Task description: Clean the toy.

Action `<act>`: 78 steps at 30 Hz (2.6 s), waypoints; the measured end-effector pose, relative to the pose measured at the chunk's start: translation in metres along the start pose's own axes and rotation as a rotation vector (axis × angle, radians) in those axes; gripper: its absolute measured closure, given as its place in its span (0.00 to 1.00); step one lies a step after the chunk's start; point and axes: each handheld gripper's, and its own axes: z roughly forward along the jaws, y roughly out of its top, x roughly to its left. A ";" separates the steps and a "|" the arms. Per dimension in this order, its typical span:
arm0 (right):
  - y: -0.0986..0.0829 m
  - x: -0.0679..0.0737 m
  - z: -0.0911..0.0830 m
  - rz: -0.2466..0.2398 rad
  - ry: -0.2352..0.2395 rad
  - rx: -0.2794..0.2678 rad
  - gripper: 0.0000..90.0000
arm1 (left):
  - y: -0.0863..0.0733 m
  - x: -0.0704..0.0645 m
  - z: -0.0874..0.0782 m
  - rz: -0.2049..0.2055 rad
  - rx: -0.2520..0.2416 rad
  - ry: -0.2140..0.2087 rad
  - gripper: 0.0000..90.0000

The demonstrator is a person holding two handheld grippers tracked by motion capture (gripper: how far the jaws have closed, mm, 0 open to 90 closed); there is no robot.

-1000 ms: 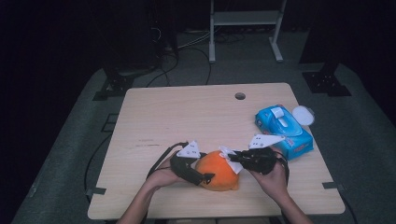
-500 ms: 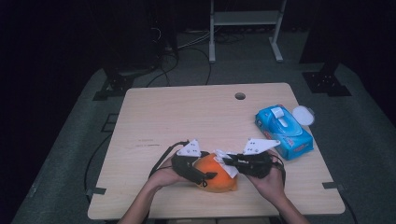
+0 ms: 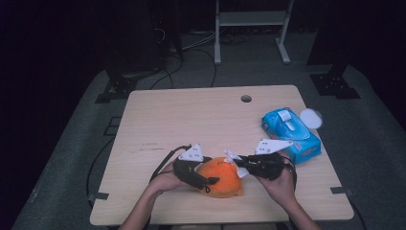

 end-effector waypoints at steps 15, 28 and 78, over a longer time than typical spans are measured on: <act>0.001 0.004 0.003 -0.022 0.029 0.010 0.90 | -0.002 0.005 0.003 -0.053 -0.022 0.017 0.27; 0.005 0.009 0.003 -0.022 0.054 0.006 0.90 | -0.001 0.005 0.003 -0.076 -0.015 0.030 0.27; -0.003 -0.008 0.001 0.035 0.092 0.011 0.90 | 0.004 0.000 0.008 0.007 -0.063 0.082 0.24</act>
